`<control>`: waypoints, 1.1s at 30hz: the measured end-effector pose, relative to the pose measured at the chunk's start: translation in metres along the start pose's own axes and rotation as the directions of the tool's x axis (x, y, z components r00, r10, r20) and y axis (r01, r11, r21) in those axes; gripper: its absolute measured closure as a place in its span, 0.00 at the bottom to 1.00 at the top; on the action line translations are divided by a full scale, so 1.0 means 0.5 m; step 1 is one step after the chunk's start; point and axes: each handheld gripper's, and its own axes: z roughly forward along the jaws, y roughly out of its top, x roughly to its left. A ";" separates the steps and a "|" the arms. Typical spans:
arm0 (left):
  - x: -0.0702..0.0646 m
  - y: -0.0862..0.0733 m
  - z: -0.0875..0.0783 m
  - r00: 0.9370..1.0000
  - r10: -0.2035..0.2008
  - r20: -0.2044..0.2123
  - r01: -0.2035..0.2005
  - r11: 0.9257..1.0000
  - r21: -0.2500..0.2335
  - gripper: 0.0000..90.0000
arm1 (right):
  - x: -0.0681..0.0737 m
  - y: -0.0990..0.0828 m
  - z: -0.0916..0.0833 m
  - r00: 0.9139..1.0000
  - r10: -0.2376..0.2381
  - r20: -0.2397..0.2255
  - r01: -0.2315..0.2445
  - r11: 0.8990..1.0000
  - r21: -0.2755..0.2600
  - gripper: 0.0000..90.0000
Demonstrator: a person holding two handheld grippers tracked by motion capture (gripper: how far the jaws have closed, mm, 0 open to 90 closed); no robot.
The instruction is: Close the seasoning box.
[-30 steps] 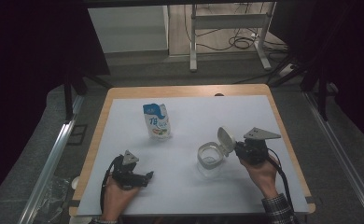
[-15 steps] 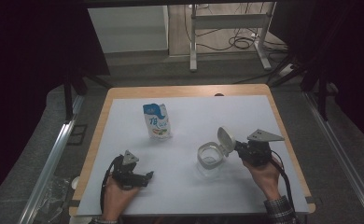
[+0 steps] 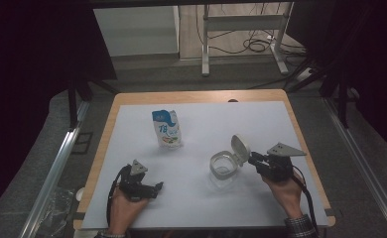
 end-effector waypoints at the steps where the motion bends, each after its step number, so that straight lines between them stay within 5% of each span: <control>1: 0.000 0.000 0.000 1.000 0.000 0.000 0.000 1.000 0.000 0.02 | -0.001 -0.003 -0.001 1.000 0.006 0.000 -0.006 1.000 0.000 0.79; 25: 0.000 0.001 0.000 1.000 0.003 -0.001 -0.003 1.000 0.006 0.02 | -0.005 -0.069 0.014 0.998 -0.007 0.061 -0.001 0.992 0.123 0.49; 33: -0.001 0.001 0.001 1.000 -0.003 -0.001 0.003 1.000 0.000 0.02 | 0.007 -0.085 0.034 0.994 -0.060 0.088 0.042 0.979 0.198 0.44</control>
